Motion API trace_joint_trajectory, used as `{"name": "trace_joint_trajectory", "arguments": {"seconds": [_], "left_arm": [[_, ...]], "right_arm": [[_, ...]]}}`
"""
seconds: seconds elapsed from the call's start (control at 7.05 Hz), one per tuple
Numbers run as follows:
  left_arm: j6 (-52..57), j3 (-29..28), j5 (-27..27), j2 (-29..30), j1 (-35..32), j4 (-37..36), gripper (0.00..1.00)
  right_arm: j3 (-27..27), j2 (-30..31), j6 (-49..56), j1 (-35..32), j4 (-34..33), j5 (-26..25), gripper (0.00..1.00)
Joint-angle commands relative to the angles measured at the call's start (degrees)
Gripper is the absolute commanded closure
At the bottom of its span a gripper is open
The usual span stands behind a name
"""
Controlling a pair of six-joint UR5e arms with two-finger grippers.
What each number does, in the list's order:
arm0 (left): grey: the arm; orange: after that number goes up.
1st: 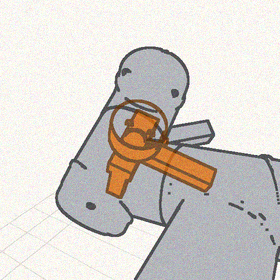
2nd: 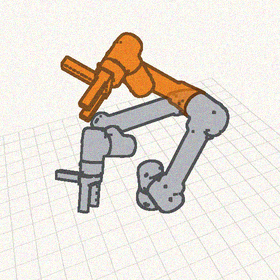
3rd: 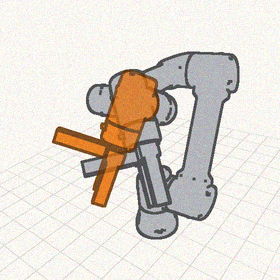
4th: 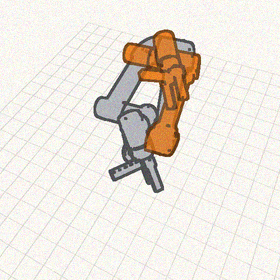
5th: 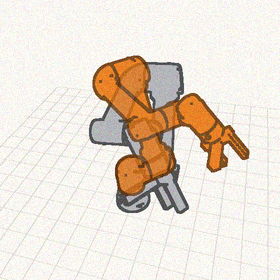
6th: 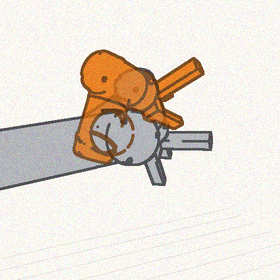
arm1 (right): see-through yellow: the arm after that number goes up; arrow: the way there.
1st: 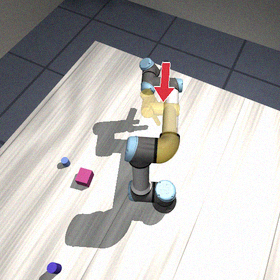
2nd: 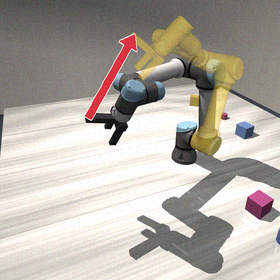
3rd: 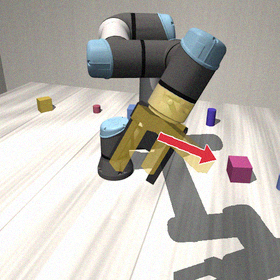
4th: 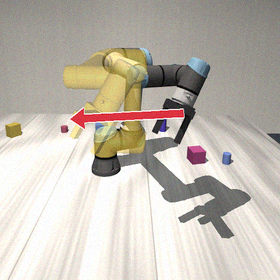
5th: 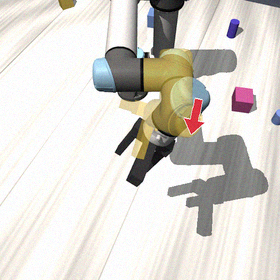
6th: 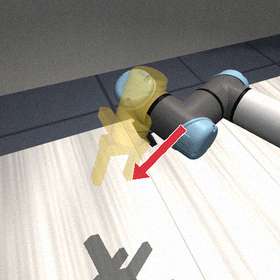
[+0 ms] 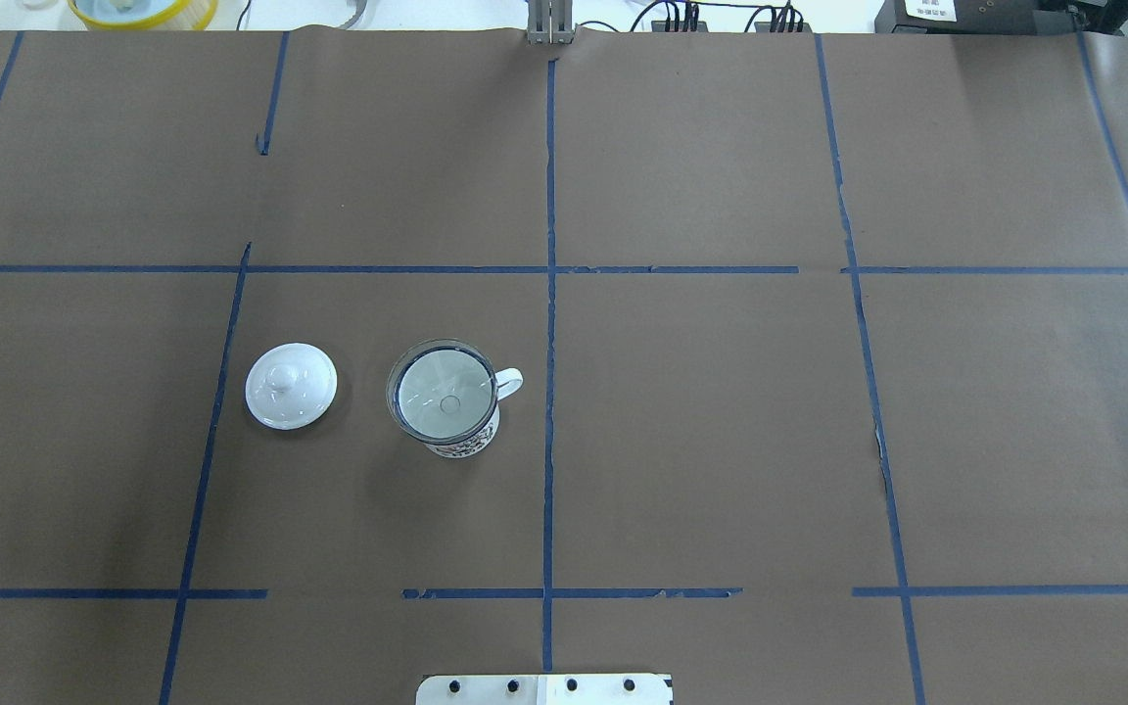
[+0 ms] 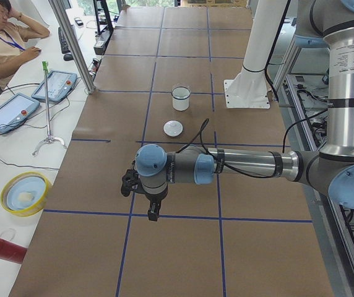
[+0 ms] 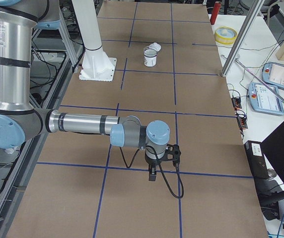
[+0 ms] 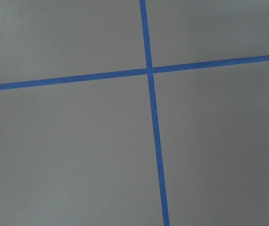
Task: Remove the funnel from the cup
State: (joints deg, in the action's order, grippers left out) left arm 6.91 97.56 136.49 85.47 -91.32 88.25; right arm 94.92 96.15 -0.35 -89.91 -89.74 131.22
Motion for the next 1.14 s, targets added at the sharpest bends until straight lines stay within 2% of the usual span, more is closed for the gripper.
{"name": "trace_joint_trajectory", "arguments": {"seconds": [0.0,0.43,0.71,0.85,0.99], "left_arm": [[0.21,0.44,-0.08,0.13,0.09,0.08,0.00],[-0.05,0.88,0.27,0.74,0.35,0.08,0.00],[0.04,2.29,-0.25,10.01,1.05,0.51,0.00],[-2.57,1.51,-3.22,17.03,1.14,1.47,0.00],[-8.69,2.63,-5.77,21.27,1.23,4.53,0.00]], "right_arm": [[0.00,0.00,0.00,0.00,0.00,0.00,0.00],[0.00,0.00,0.00,0.00,0.00,0.00,0.00],[0.00,0.00,0.00,0.00,0.00,0.00,0.00],[0.00,0.00,0.00,0.00,0.00,0.00,0.00],[-0.09,0.00,0.00,0.00,0.00,0.00,0.00]]}}
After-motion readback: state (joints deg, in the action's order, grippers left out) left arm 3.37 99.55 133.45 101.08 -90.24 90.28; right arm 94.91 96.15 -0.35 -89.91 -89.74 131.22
